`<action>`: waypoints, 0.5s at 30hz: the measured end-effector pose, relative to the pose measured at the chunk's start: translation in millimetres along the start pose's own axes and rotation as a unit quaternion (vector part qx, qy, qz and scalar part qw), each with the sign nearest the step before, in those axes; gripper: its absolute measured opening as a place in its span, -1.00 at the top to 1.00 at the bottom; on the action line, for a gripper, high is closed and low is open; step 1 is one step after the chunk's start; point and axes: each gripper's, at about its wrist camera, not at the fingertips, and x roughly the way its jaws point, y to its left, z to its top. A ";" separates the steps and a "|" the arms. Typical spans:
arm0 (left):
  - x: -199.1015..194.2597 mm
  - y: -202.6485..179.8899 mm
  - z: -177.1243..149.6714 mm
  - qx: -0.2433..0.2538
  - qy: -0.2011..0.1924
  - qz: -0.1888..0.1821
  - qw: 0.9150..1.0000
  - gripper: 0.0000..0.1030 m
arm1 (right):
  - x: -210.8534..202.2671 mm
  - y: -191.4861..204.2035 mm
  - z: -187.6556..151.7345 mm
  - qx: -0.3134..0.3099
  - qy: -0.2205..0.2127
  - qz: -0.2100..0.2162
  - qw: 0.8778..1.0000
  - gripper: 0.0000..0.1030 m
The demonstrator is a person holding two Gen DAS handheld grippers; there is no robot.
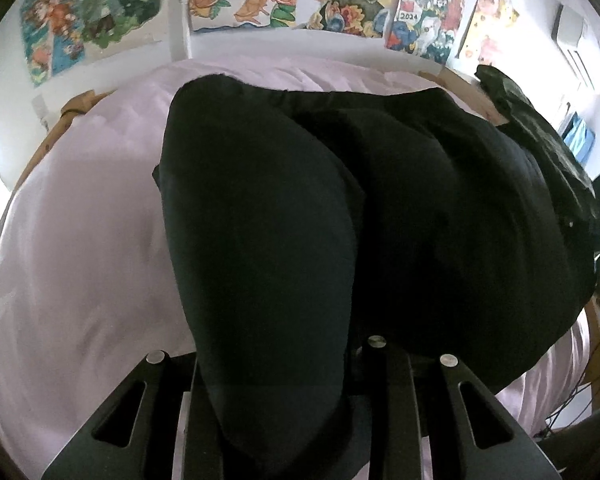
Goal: Fold large clothes
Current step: 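Lower the held black bundle onto the pink sheet with both grippers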
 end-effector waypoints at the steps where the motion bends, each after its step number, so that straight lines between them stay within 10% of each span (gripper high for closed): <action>1: 2.9 -1.5 -0.2 -0.002 0.011 0.007 1.000 0.53 | 1.9 4.3 -2.5 -0.002 -0.004 -0.008 1.000 0.42; 15: -4.6 25.9 -14.4 -0.137 -0.042 0.077 0.987 -0.64 | 11.1 4.1 -29.7 -0.018 -0.076 -0.161 0.984 -0.91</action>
